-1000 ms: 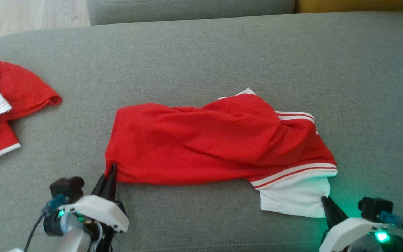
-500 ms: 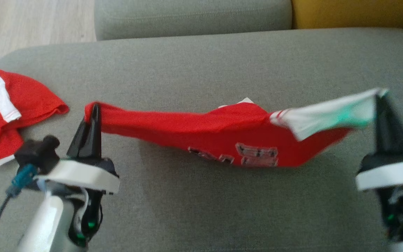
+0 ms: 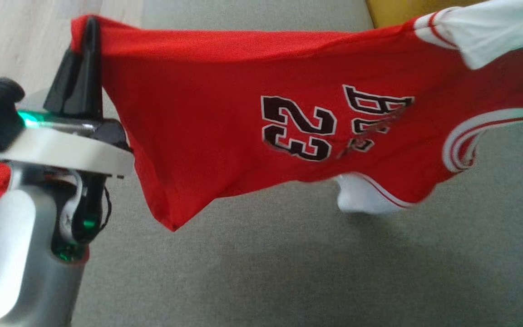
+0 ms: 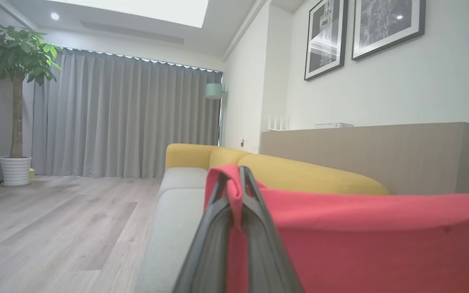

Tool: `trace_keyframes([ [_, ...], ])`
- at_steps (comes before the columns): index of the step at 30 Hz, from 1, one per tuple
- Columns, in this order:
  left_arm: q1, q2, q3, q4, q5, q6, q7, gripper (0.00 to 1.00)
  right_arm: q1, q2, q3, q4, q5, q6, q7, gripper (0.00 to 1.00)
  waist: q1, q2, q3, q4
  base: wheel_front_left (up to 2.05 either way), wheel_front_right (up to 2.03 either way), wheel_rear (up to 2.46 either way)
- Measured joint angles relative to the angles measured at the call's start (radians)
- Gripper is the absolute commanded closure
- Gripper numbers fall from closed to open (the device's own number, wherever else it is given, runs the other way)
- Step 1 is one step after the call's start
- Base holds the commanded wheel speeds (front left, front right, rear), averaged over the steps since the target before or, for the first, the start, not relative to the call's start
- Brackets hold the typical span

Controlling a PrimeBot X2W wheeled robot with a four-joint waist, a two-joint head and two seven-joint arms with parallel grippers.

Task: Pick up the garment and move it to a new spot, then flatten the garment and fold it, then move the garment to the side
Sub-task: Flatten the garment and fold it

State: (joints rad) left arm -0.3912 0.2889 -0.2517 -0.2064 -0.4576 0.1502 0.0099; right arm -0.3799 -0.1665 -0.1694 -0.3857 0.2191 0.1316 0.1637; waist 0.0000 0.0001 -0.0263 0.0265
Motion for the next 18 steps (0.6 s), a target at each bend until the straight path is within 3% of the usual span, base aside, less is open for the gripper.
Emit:
trace_keyframes([
  [10,-0.056,-0.005,0.0,0.041,-0.019,-0.002,0.01,1.0,-0.043,-0.011,0.003,0.06,0.033,0.0,0.037,1.0,0.0,0.0,-0.002,0.0,0.0,0.0,0.0],
  [18,-0.245,-0.056,-0.012,0.262,-0.031,-0.057,-0.06,1.0,-0.219,-0.018,0.053,0.283,0.085,0.0,0.002,1.0,0.0,0.0,0.054,-0.003,0.0,0.0,0.0],
])
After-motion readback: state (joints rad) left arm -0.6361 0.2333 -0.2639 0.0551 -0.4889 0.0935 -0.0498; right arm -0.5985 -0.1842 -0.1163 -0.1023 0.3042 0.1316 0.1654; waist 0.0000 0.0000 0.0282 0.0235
